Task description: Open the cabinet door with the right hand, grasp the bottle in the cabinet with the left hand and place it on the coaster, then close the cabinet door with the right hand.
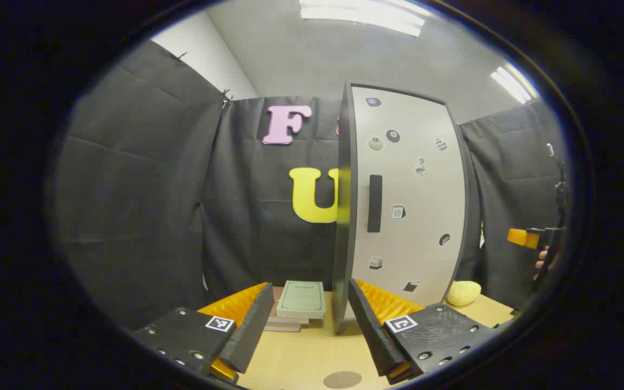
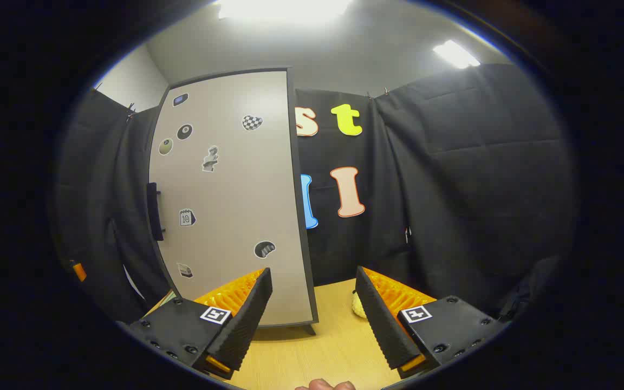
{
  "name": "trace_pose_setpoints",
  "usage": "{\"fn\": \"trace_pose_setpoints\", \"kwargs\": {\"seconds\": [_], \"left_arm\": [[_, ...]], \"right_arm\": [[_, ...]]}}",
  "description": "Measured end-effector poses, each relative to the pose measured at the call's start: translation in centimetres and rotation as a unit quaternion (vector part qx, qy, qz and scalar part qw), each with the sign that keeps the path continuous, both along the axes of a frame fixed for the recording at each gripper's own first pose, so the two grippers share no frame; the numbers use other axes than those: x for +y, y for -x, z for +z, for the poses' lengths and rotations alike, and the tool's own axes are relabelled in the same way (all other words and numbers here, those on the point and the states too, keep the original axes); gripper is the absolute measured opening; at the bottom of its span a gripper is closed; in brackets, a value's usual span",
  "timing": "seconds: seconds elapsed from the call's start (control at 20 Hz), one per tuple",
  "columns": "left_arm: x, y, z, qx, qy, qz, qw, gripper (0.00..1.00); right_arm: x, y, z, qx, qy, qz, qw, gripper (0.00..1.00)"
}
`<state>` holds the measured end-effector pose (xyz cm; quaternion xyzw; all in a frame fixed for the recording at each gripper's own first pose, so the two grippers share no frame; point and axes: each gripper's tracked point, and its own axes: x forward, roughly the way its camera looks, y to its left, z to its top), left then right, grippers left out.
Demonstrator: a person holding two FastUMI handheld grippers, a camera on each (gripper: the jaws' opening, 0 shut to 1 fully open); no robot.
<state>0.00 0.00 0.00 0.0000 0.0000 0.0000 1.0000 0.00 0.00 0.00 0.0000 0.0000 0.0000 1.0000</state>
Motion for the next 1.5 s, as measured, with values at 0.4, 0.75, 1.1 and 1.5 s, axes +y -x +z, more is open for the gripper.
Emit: {"fn": "trace_pose_setpoints", "kwargs": {"seconds": [0.4, 0.75, 1.1, 1.5], "left_arm": [[0.2, 0.1, -1.2, 0.014, 0.001, 0.006, 1.0, 0.86], [-0.1, 0.6, -1.4, 0.013, 0.002, 0.002, 1.0, 0.86], [0.0, 0.7, -1.8, 0.02, 0.006, 0.004, 1.0, 0.83], [3.3, 2.2, -4.5, 0.043, 0.016, 0.049, 0.998, 0.83]], "right_arm": [[2.8, 0.0, 1.1, -0.003, 0.007, 0.028, 1.0, 0.98], [5.4, -0.1, 3.4, -0.012, 0.018, 0.053, 0.998, 0.93], [10.5, -1.9, 5.7, -0.013, 0.033, 0.094, 0.995, 0.98], [20.0, -4.7, 8.7, -0.013, 0.026, 0.166, 0.986, 0.94]]}}
